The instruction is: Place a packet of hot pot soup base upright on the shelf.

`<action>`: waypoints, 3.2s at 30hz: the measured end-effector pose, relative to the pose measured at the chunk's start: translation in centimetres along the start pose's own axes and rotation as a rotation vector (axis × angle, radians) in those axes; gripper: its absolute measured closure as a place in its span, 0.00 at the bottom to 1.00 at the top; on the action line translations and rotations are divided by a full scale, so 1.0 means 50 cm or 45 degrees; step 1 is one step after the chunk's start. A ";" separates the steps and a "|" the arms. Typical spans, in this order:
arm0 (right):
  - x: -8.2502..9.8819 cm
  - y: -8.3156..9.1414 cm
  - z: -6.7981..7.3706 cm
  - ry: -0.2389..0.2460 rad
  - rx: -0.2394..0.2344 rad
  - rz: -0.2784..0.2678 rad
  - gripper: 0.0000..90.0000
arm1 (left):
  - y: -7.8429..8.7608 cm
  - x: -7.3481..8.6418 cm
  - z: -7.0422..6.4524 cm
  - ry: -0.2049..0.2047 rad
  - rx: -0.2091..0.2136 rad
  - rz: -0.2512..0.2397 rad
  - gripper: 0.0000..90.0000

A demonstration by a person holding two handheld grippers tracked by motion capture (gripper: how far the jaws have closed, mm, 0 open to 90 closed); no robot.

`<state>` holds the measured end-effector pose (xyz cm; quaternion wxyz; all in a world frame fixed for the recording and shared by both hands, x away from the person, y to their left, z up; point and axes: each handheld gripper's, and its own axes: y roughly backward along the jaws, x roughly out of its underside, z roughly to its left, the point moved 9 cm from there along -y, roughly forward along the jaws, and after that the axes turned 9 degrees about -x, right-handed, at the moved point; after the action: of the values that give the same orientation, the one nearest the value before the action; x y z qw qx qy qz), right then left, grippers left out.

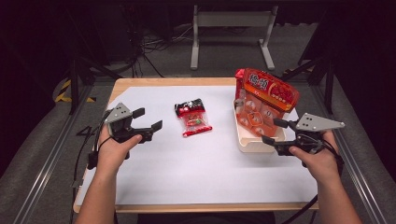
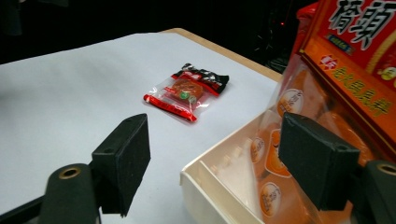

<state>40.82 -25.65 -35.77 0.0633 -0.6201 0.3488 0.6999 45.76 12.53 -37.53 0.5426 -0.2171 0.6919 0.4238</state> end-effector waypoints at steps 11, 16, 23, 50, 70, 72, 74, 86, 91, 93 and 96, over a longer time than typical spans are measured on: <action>-0.004 -0.011 0.012 0.019 -0.031 -0.008 0.28 | -0.061 0.018 -0.016 0.029 0.036 0.027 0.16; -0.009 -0.019 0.017 0.032 -0.045 -0.007 0.28 | -0.103 0.031 -0.030 0.017 0.041 0.063 0.20; -0.019 -0.032 0.015 0.037 -0.070 -0.020 0.28 | -0.150 0.044 -0.042 0.032 0.004 0.111 0.22; -0.008 -0.035 0.020 0.039 -0.071 0.005 0.28 | -0.283 0.139 -0.051 0.123 -0.059 0.331 0.28; 0.003 -0.052 0.025 0.038 -0.092 0.036 0.28 | -0.308 0.170 -0.052 0.117 -0.083 0.421 0.30; 0.004 -0.053 0.026 0.035 -0.100 0.037 0.28 | -0.309 0.171 -0.053 0.106 -0.086 0.423 0.31; 0.005 -0.055 0.027 0.033 -0.101 0.039 0.28 | -0.309 0.172 -0.055 0.109 -0.083 0.433 0.33; 0.010 -0.059 0.024 0.022 -0.110 0.041 0.28 | -0.315 0.177 -0.060 0.060 -0.086 0.472 0.61; 0.010 -0.060 0.025 0.027 -0.113 0.041 0.28 | -0.314 0.176 -0.069 -0.023 -0.096 0.457 0.86; 0.010 -0.061 0.025 0.027 -0.112 0.042 0.28 | -0.314 0.176 -0.070 -0.041 -0.093 0.459 0.90; 0.010 -0.061 0.027 0.027 -0.114 0.045 0.28 | -0.314 0.175 -0.070 -0.029 -0.083 0.453 0.94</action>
<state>41.20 -22.77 -37.52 0.0195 -0.6236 0.3286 0.7090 52.93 2.49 -51.04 0.4597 -0.1040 0.6992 0.5376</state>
